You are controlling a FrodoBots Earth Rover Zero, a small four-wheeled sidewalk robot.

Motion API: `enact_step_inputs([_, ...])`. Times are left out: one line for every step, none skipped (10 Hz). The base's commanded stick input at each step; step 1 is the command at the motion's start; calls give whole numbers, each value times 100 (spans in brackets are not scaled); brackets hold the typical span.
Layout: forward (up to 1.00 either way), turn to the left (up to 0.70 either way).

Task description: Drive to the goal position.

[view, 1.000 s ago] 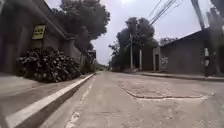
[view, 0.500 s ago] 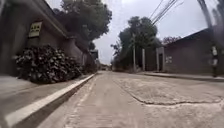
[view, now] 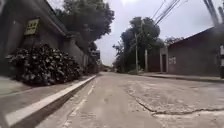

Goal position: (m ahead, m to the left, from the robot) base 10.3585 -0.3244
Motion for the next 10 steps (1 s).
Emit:
enact_step_inputs([70,-8])
enact_step_inputs([70,-34])
enact_step_inputs([70,-34])
enact_step_inputs([70,-22])
enact_step_inputs([70,-6])
enact_step_inputs([70,0])
enact_step_inputs([70,0])
enact_step_inputs([70,0])
enact_step_inputs([70,0])
enact_step_inputs([70,-4])
